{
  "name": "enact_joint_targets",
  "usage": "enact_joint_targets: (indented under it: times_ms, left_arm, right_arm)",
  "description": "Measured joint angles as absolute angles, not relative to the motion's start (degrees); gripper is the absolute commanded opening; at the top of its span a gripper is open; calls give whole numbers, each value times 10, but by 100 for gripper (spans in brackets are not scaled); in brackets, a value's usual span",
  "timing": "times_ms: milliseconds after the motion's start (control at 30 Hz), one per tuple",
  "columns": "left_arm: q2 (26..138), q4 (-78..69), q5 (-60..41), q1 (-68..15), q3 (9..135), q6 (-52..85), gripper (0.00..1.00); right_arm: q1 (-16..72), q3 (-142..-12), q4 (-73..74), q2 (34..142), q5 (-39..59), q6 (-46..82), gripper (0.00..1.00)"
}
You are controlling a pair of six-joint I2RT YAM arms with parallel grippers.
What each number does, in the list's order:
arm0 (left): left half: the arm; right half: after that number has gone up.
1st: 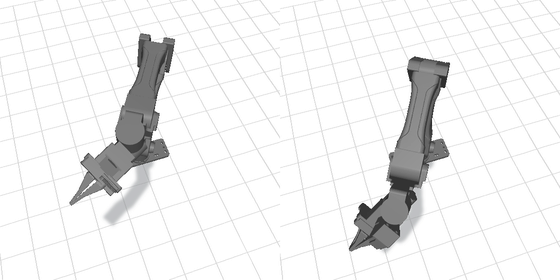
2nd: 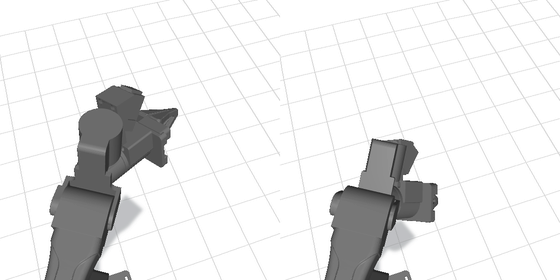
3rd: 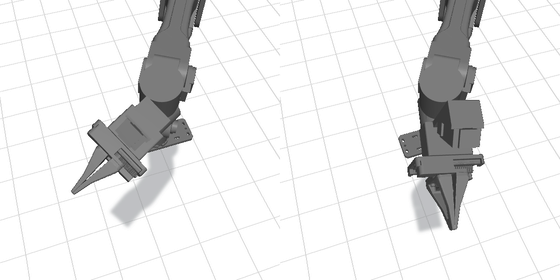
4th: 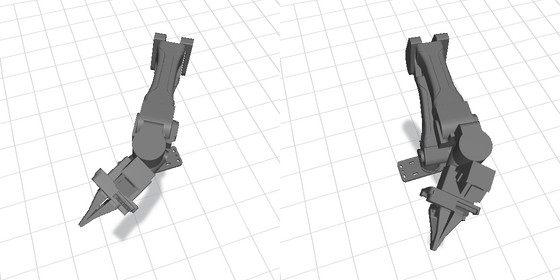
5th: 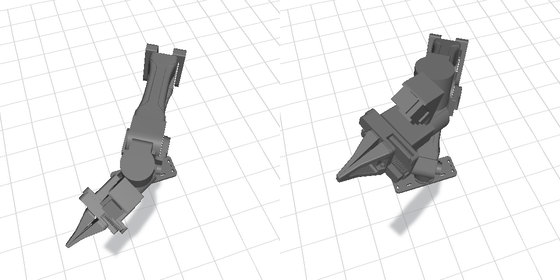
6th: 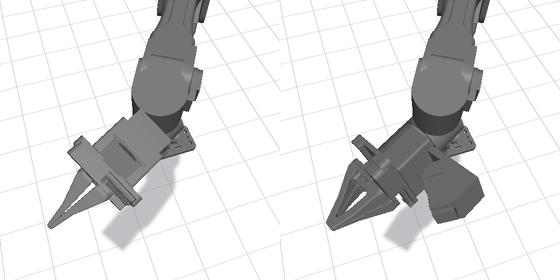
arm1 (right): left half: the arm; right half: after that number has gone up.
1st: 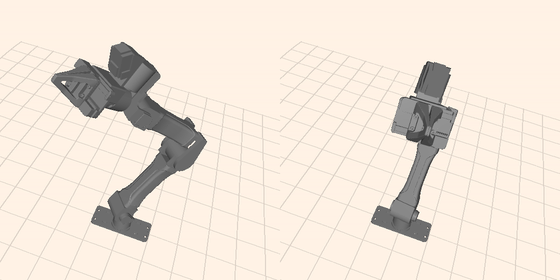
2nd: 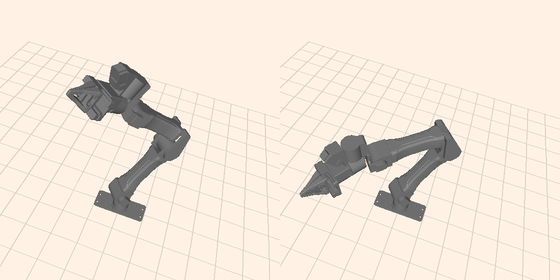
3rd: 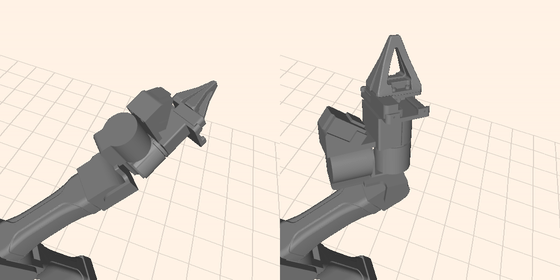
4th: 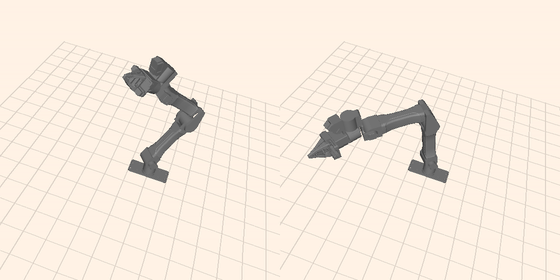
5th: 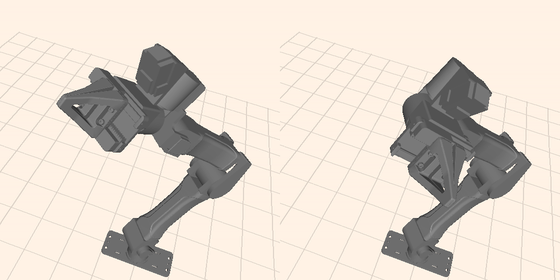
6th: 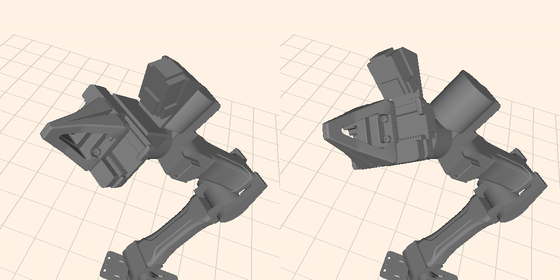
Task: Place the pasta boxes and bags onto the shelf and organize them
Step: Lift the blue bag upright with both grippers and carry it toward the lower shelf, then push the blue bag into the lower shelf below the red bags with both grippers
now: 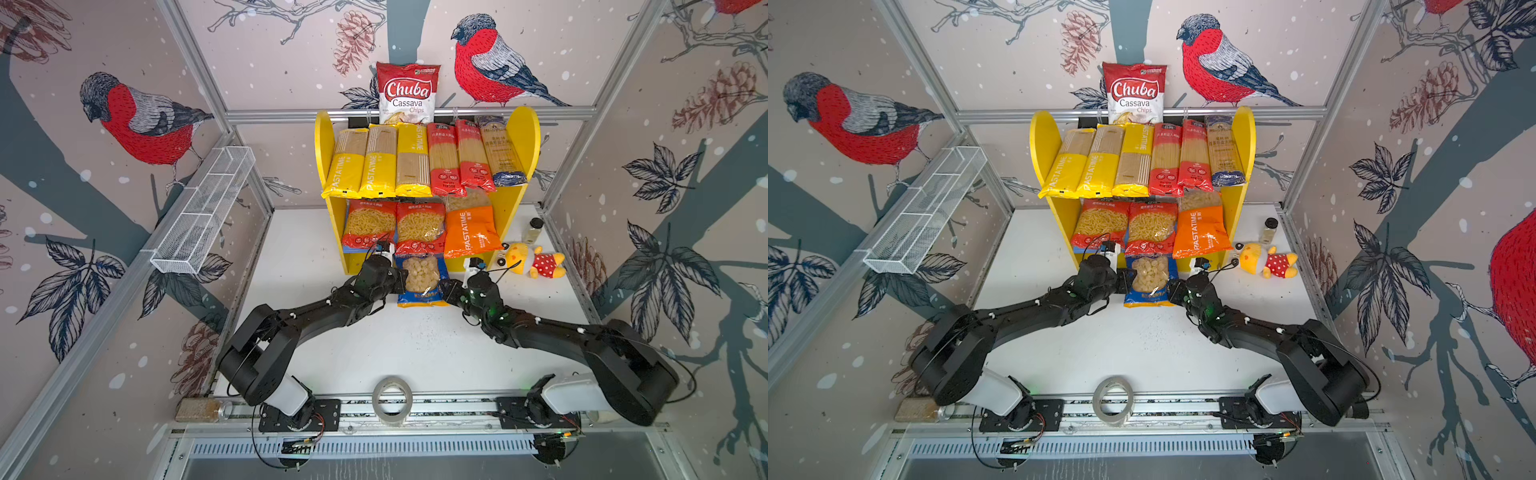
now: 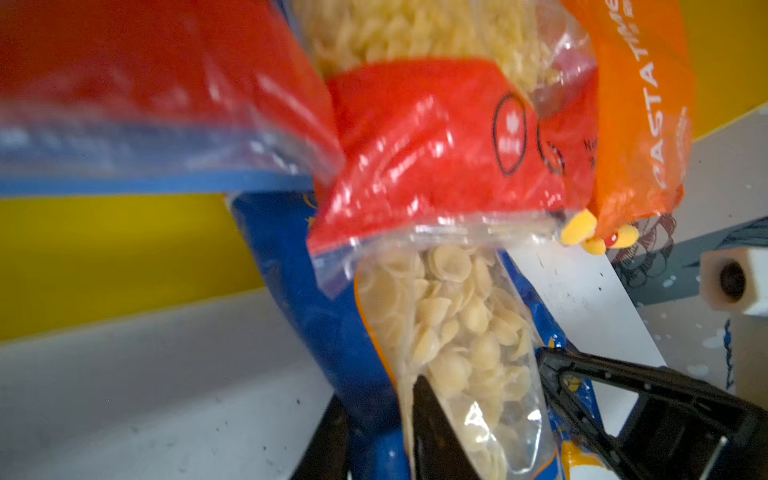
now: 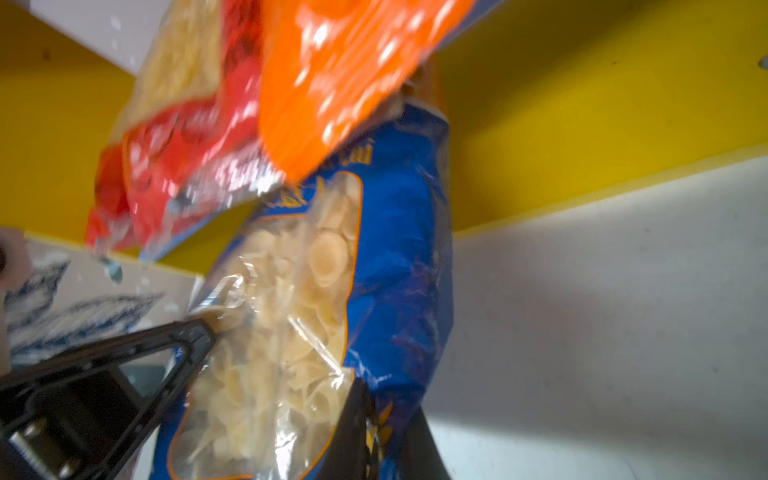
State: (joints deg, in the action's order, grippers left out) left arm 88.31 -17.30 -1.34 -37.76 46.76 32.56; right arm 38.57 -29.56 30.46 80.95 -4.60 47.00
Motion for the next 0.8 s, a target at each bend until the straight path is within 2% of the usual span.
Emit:
enact_joint_targets:
  times_ms: [233, 367, 467, 633, 800]
  left_arm:
    - [860, -164, -20, -377, 417, 332, 39]
    - [833, -164, -29, -377, 383, 346, 44]
    - [825, -169, -35, -380, 368, 357, 51]
    - [821, -182, -47, -380, 340, 370, 65]
    - [822, -210, -74, -366, 308, 389, 70]
  right_arm:
    - [371, -330, 327, 889, -43, 496, 3]
    - [363, -351, 327, 917, -36, 509, 7]
    - [357, -373, 324, 927, -25, 510, 16]
    - [338, -379, 316, 923, -2, 509, 39]
    - [331, -342, 293, 874, 21, 509, 53]
